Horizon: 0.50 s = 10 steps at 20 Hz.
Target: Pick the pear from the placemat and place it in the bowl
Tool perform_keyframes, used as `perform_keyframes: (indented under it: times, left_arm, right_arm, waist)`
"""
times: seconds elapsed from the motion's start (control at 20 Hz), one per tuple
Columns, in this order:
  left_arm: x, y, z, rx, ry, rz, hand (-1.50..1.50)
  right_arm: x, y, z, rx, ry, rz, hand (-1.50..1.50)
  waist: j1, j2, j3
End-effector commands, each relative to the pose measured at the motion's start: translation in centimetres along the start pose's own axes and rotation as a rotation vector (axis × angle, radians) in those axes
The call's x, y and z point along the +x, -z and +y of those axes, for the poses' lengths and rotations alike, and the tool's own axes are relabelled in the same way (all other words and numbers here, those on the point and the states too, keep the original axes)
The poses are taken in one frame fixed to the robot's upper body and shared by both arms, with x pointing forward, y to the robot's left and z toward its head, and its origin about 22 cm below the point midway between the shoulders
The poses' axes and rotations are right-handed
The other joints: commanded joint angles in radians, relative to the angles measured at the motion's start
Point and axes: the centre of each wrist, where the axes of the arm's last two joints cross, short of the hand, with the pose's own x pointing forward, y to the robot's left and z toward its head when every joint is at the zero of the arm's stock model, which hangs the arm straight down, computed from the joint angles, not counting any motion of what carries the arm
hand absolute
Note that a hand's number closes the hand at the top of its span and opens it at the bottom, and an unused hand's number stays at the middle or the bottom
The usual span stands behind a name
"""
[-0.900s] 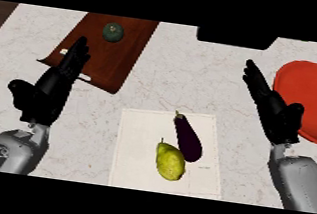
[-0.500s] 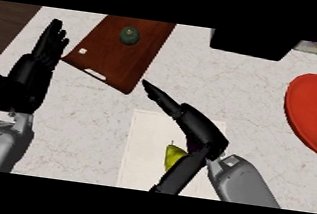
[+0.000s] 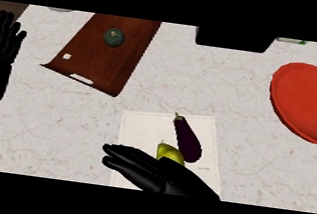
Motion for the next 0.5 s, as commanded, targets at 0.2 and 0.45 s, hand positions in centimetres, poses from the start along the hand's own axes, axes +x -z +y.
perform_keyframes:
  times: [0.2,0.45]
  left_arm:
    - [-1.9,-0.3,0.6,0.021,-0.003,-0.009,0.00]
    - [-0.1,0.6,0.8,-0.005,-0.005,0.001,0.00]
  right_arm:
    - [6.3,-0.4,-6.6,0.073,-0.364,0.147,-1.50]
    - [7.7,0.3,-10.2,0.286,-0.530,0.362,-1.50]
  waist:
    - [-0.009,0.001,-0.001]
    - [0.008,0.003,-0.001]
